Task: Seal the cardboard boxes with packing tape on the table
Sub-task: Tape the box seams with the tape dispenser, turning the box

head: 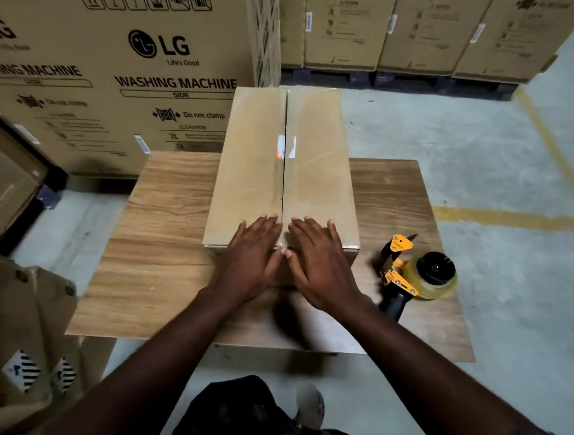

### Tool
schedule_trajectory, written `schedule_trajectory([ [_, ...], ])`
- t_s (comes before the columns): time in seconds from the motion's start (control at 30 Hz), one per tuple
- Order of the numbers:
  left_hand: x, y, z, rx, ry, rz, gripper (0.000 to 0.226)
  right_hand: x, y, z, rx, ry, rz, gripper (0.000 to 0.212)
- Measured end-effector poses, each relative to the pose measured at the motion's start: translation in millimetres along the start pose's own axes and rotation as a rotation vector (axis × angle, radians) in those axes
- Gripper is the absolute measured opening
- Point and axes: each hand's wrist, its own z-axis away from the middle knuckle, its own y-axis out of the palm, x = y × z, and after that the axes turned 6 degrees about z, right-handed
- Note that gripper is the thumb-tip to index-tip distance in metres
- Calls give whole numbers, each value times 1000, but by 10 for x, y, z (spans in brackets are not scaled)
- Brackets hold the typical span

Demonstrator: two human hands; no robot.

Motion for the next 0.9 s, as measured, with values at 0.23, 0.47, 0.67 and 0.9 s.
schedule_trajectory([
  [0.23,178,-174,-701,-126,38,28,15,-104,-15,-977,78,49,-20,53],
  [0.47,489,-307,-1614,-52,7,24,13,-414,-12,-1948,212,123,10,60],
  [0.67,802,-391,-2334,-4,7,7,18,-658,156,-2624,212,162,40,47],
  [0.9,1081,-382,-3121,-32,39,-23,18,-1010,350,-3284,262,185,112,32],
])
